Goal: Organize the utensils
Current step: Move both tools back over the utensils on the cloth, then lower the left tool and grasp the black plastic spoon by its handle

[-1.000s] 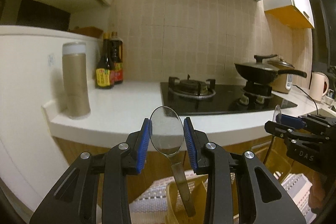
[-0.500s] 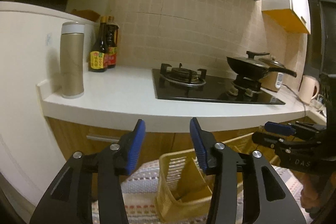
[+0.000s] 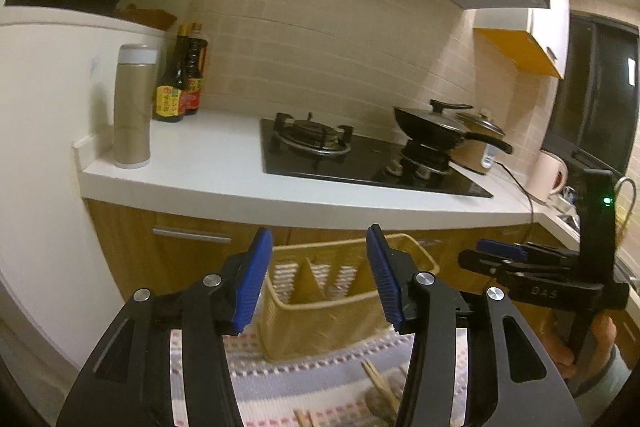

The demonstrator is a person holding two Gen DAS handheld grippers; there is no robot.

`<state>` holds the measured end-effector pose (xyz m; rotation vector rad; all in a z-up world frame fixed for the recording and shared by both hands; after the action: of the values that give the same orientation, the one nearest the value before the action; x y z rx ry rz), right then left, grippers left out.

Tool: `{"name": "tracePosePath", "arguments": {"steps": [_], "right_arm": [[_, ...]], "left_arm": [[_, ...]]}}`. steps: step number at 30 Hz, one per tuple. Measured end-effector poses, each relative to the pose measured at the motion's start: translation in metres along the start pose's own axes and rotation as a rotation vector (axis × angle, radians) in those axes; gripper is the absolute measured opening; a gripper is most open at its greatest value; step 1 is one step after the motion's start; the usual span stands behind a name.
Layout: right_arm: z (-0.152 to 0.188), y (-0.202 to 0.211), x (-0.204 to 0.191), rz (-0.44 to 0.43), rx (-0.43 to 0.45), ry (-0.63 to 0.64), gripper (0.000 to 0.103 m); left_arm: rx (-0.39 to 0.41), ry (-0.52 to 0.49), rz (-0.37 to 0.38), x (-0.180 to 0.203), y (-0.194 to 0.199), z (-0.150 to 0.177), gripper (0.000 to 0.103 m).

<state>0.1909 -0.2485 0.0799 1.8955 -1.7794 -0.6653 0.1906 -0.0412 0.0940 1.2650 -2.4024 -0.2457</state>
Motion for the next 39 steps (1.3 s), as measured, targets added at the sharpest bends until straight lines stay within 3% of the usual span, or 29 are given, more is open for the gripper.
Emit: {"name": "tracePosePath", "arguments": {"steps": [4,10,19,26,31,39], "right_arm": [[0.012,0.014,-0.006,-0.004,-0.015,0.017,0.052],[0.042,0.023,-0.015,-0.019,-0.098,0.032,0.052],[0.105,0.006,-0.023,-0.03,-0.273,0.046,0.052],[0.128,-0.003,-0.018,-0.043,-0.334,0.018,0.052],[0.139,-0.004,-0.017,-0.042,-0.352,0.017,0.052],[0.148,-0.006,-0.013,-0.041,-0.368,0.011,0.052]], "left_arm": [[-0.022,-0.033,-0.002,0.017,0.016,0.007,0.048],[-0.129,-0.041,-0.007,0.03,0.025,0.041,0.049],[-0.467,0.076,0.098,0.034,0.021,0.154,0.047],[-0.612,0.063,0.095,0.041,0.013,0.218,0.036],[-0.678,0.0,0.04,0.048,0.003,0.244,0.036],[-0.688,-0.041,-0.024,0.039,-0.003,0.254,0.035]]}}
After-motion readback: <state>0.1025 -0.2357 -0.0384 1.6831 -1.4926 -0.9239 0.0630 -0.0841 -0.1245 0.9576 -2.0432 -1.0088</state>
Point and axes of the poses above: each gripper's, at about its wrist camera, not at the fingertips, and y roughly against the way its jaws point, x to its right, z to its underside, the point moved 9 cm from there along -y, roughly the way its jaws point, and after that the axes turned 8 degrees about z, right-handed, at the moved point
